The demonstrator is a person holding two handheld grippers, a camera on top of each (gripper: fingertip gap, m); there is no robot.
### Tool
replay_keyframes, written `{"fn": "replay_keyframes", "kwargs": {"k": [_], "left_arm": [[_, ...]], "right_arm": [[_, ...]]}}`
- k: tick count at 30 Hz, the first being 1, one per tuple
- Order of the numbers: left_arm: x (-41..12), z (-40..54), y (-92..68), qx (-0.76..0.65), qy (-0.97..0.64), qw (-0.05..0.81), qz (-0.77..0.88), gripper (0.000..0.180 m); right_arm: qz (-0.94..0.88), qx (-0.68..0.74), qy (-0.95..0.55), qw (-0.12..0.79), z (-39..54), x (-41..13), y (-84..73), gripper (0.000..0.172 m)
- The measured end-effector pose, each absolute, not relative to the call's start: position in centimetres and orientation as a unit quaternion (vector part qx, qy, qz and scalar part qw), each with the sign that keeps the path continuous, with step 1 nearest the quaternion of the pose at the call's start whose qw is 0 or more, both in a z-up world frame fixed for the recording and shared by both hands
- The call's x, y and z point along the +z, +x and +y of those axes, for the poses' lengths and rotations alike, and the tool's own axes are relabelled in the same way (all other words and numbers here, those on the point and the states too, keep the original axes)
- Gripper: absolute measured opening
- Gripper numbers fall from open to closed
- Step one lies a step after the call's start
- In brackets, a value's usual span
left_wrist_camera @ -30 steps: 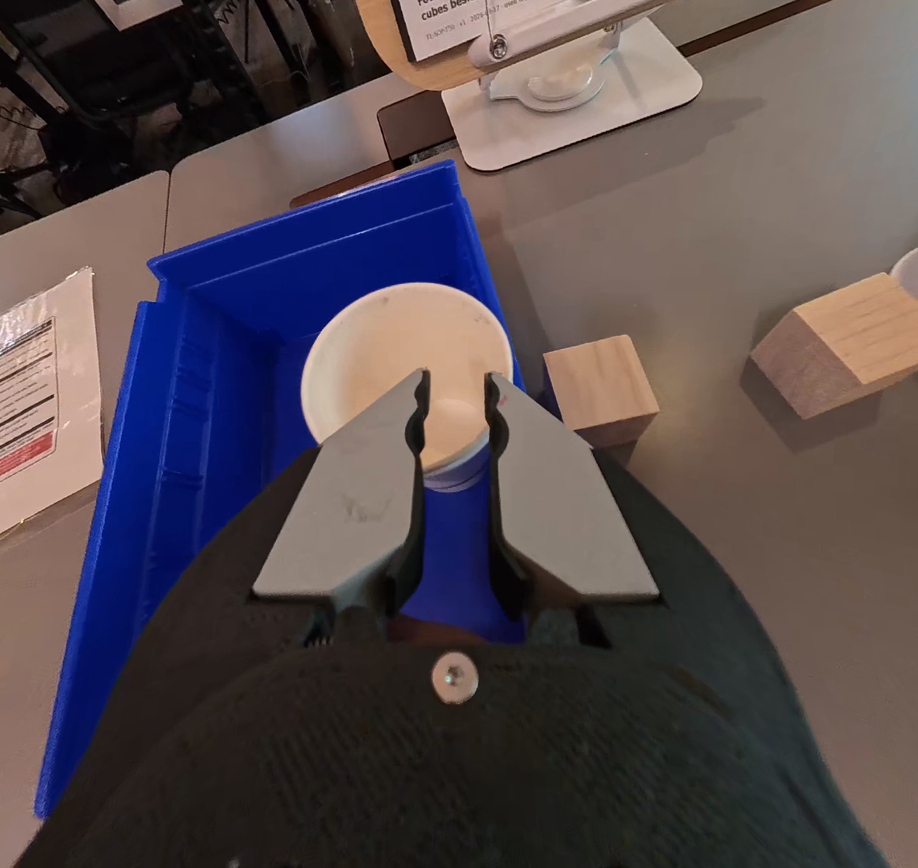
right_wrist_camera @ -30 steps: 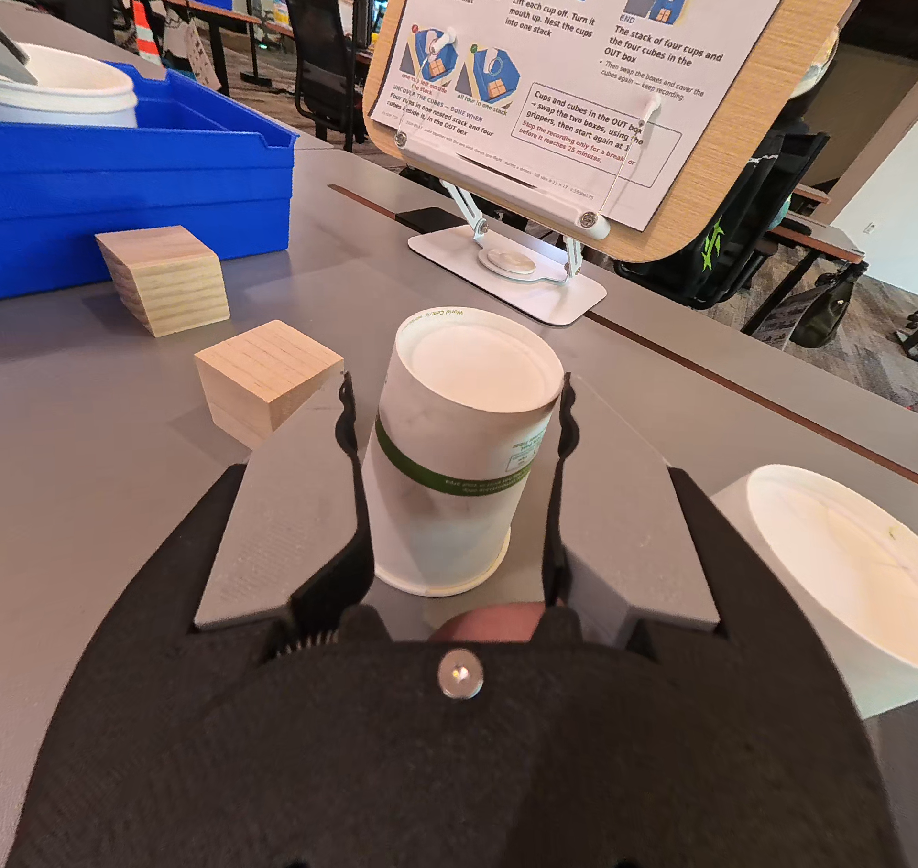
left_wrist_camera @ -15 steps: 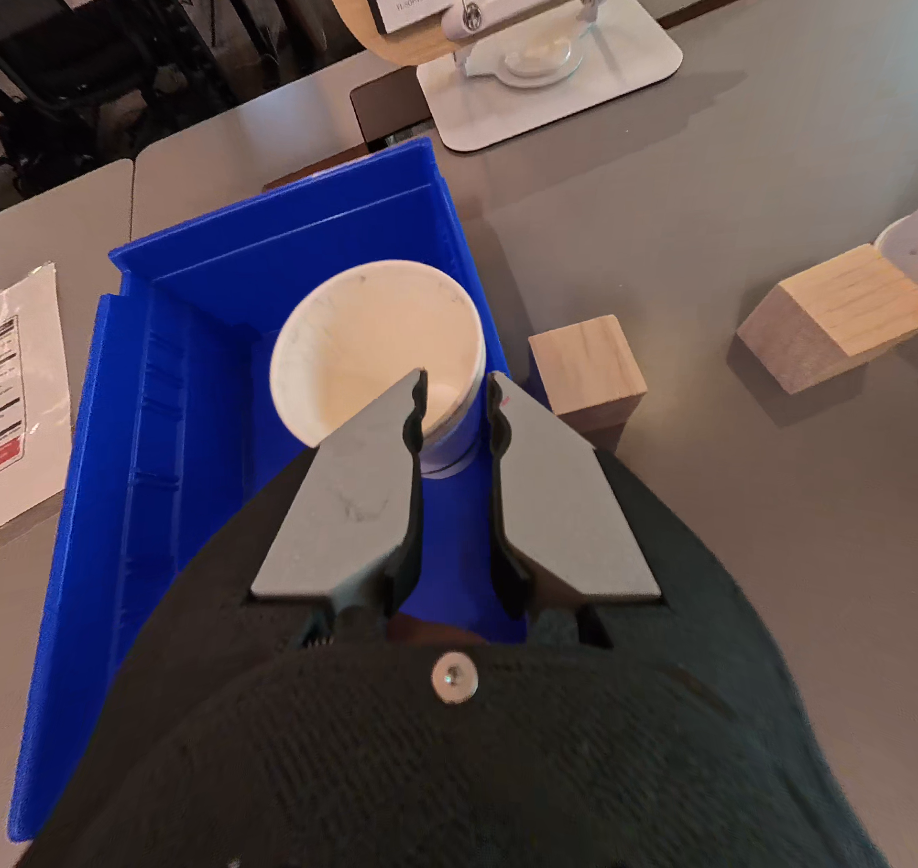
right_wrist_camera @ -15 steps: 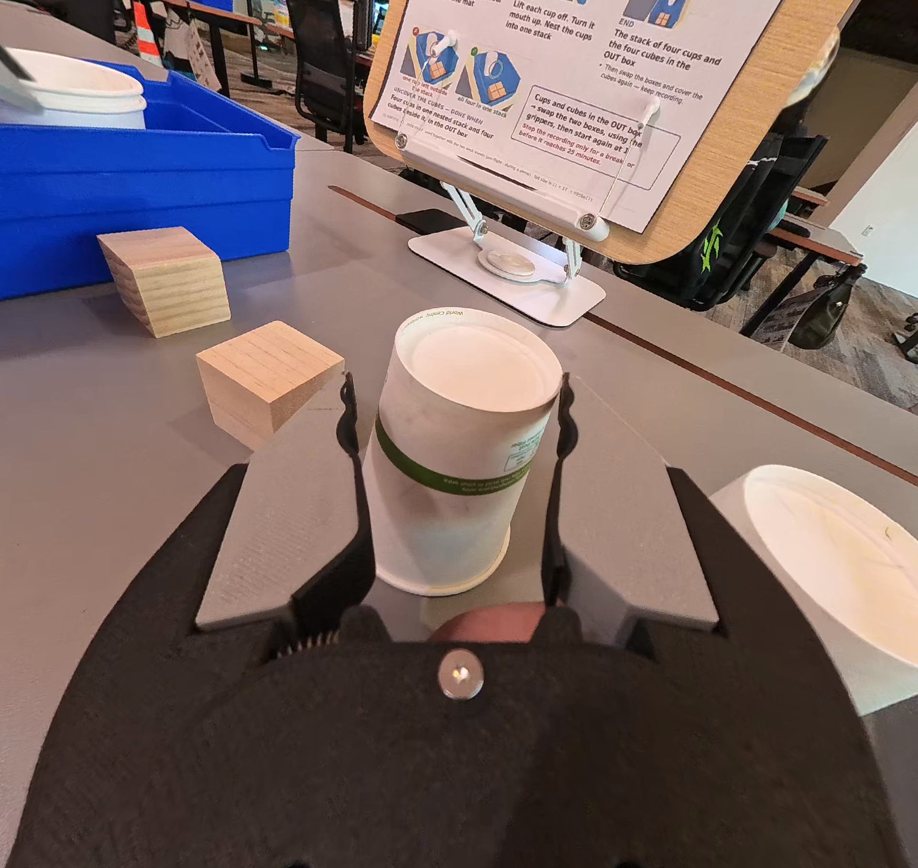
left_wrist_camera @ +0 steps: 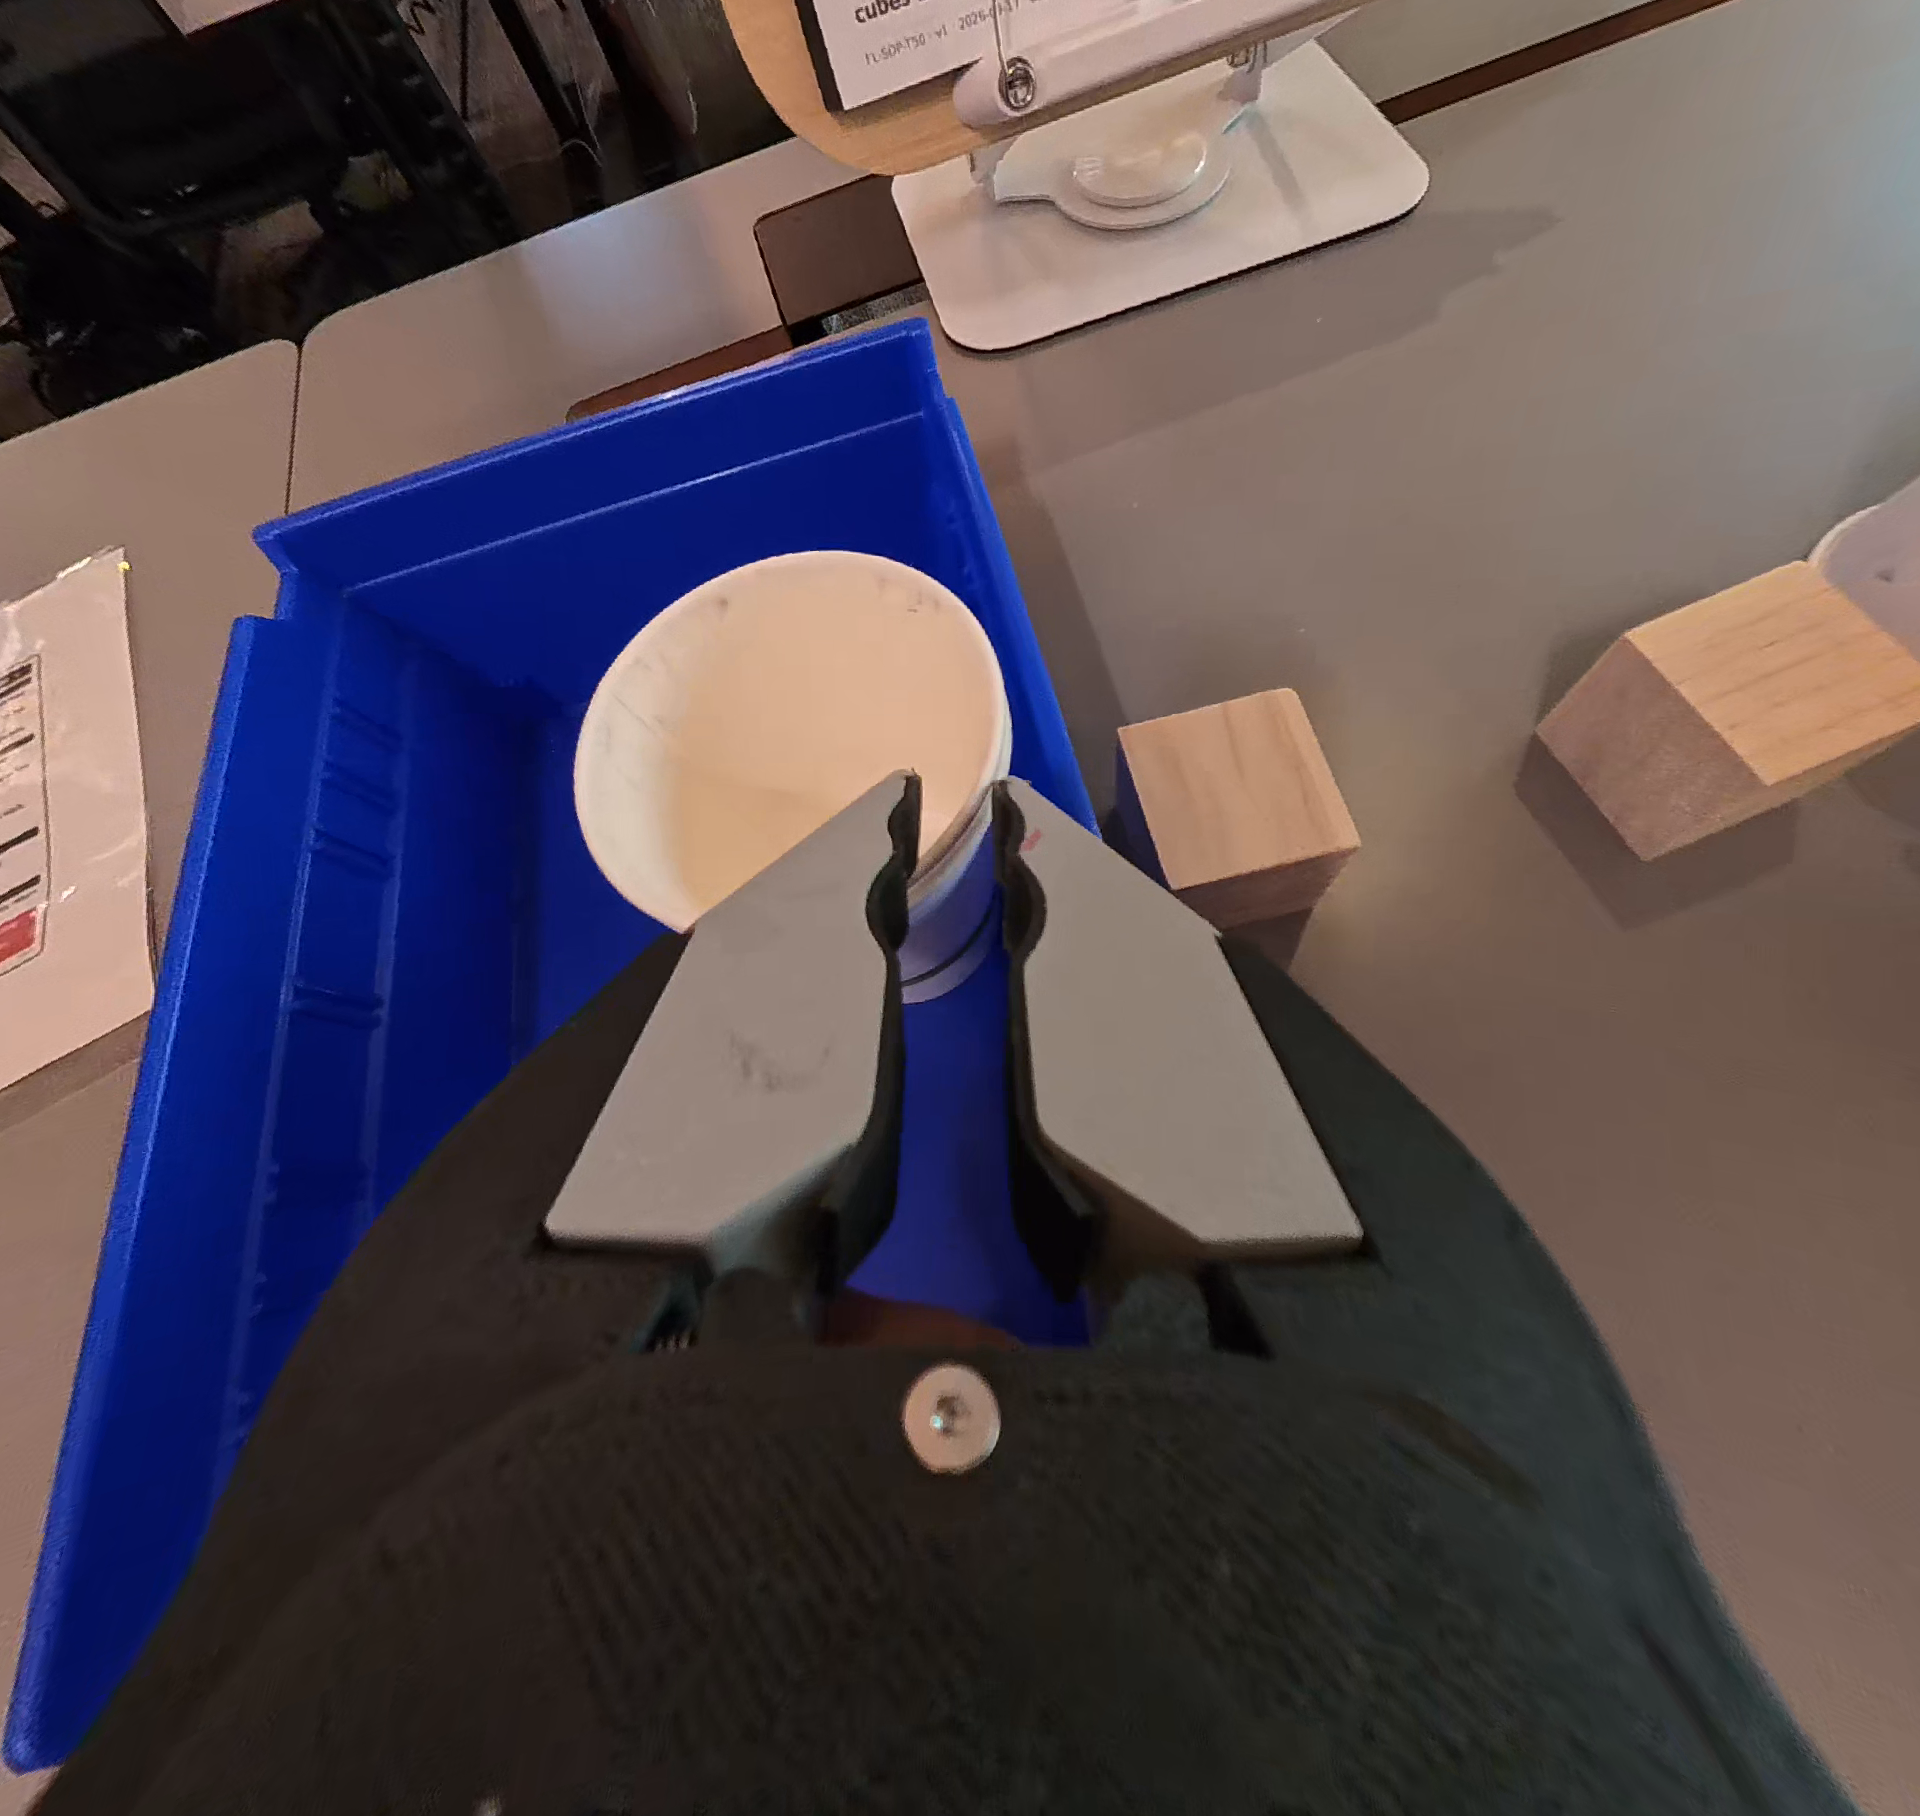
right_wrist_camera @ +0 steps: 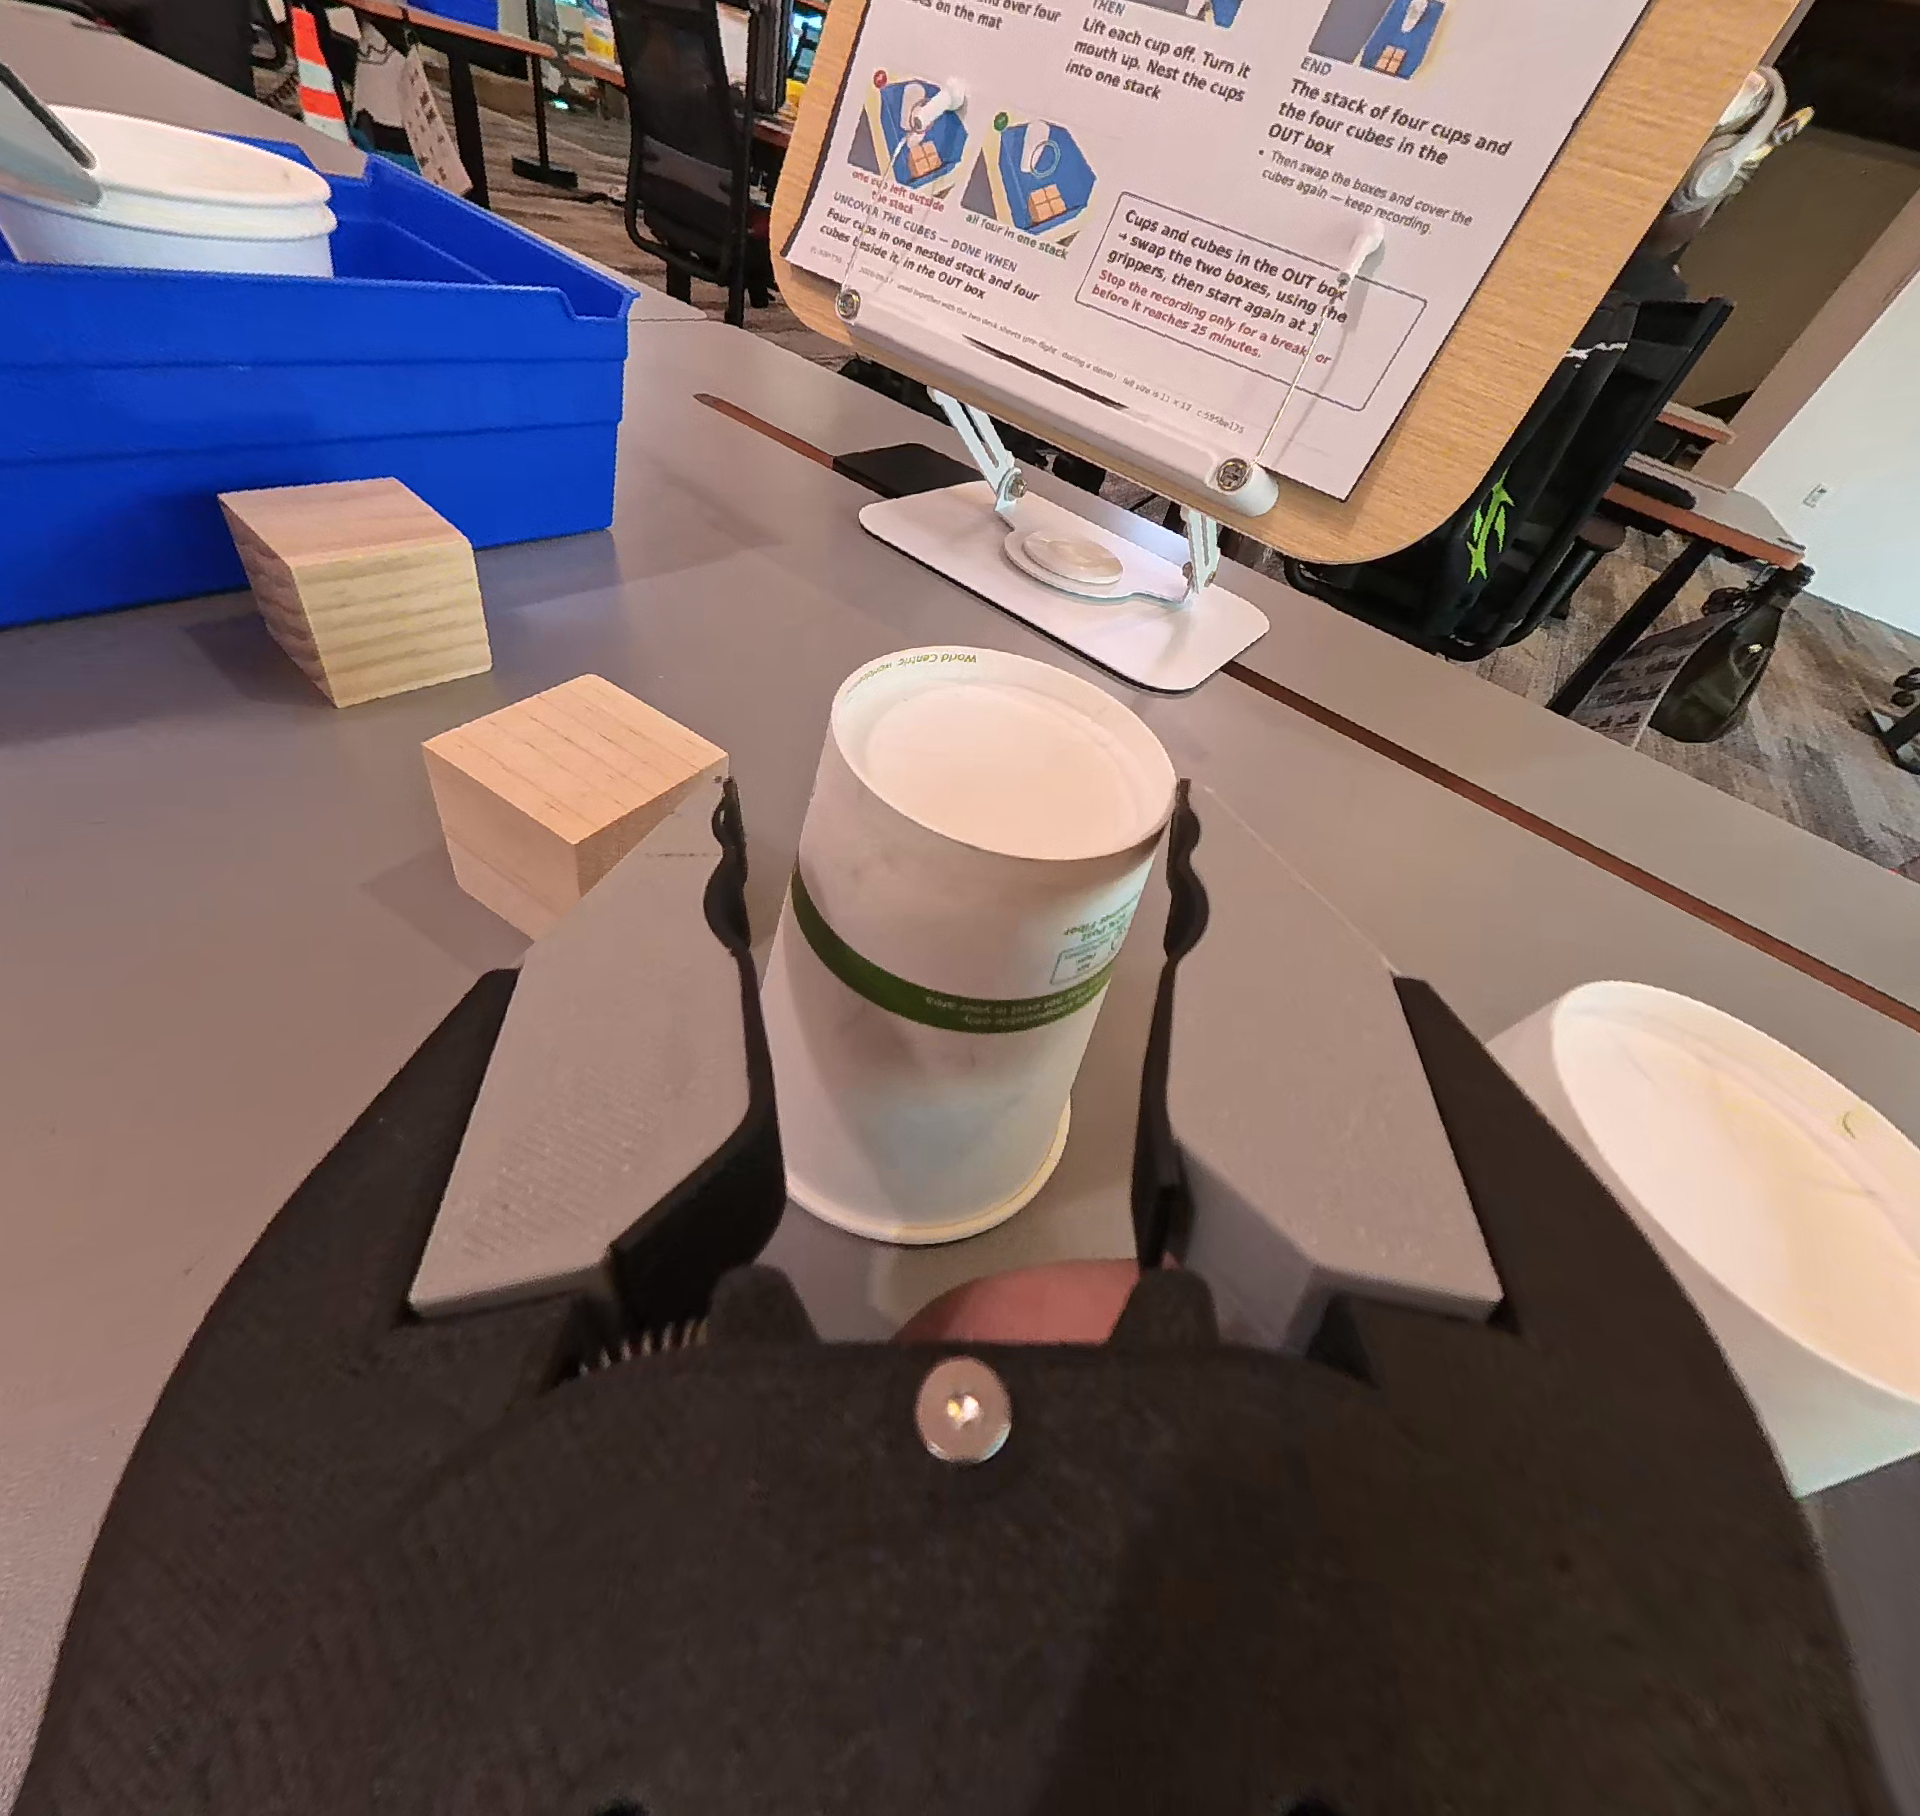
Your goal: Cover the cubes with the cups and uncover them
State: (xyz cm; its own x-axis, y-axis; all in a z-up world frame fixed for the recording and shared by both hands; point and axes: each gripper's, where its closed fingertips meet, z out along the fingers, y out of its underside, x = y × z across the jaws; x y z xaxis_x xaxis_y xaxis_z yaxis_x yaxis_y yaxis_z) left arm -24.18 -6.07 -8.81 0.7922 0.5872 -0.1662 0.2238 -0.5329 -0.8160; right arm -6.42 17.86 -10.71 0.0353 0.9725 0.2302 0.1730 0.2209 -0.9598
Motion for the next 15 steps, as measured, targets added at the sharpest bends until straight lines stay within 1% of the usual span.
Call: {"fn": "replay_keyframes", "kwargs": {"k": [2, 7, 9, 12, 15], "left_arm": [[-8.9, -6.0, -24.1, 0.213, -0.848, 0.422, -0.239, 0.006], [-9.0, -6.0, -24.0, 0.207, -0.85, 0.423, -0.237, 0.005], [-8.5, -6.2, -24.2, 0.221, -0.846, 0.424, -0.235, 0.002], [-6.3, -6.5, -24.5, 0.261, -0.826, 0.445, -0.227, 0.002], [-2.6, -7.0, -24.4, 0.319, -0.79, 0.478, -0.214, 0.002]], "right_arm": [[-0.58, 0.382, -0.493, 0.523, 17.9, -10.7, -6.4, 0.079], [-0.58, 0.382, -0.493, 0.524, 17.8, -10.7, -6.4, 0.078], [-0.579, 0.382, -0.492, 0.526, 17.9, -10.6, -6.3, 0.078], [-0.572, 0.382, -0.488, 0.537, 18.0, -10.0, -6.2, 0.077], [-0.556, 0.388, -0.482, 0.555, 18.4, -8.9, -5.8, 0.076]]}}
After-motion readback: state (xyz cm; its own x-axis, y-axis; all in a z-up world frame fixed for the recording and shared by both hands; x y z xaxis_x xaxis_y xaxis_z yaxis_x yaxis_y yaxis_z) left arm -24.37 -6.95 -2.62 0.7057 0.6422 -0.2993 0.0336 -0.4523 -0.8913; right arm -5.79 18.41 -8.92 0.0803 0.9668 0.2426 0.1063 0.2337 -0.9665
